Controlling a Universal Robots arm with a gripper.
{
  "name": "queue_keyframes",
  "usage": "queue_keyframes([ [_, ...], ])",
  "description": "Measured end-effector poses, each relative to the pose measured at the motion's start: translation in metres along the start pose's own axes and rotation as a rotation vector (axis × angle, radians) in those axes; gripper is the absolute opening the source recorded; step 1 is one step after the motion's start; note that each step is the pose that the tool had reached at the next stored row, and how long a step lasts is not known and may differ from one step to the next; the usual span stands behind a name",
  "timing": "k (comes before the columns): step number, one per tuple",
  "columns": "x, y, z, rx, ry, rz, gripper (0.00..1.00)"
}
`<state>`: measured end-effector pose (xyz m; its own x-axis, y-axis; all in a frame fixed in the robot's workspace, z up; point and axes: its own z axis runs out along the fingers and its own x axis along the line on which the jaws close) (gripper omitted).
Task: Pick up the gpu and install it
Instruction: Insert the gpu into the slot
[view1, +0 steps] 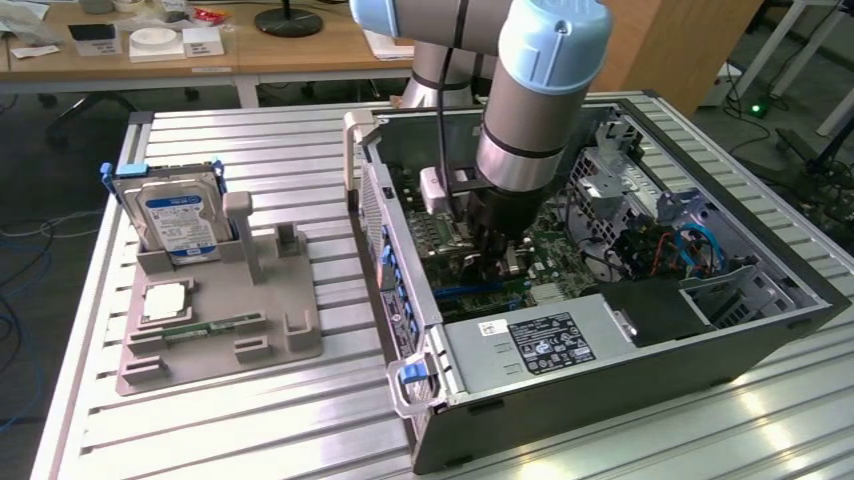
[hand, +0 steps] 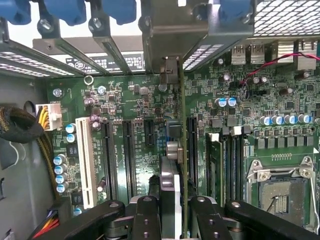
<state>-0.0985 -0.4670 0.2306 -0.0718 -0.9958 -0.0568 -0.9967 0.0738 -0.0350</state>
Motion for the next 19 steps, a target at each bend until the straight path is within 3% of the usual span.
queue_keyframes([
  [19, -0.0001, -0.0009, 0.0002, 0.0003, 0.0002, 0.004, 0.28],
])
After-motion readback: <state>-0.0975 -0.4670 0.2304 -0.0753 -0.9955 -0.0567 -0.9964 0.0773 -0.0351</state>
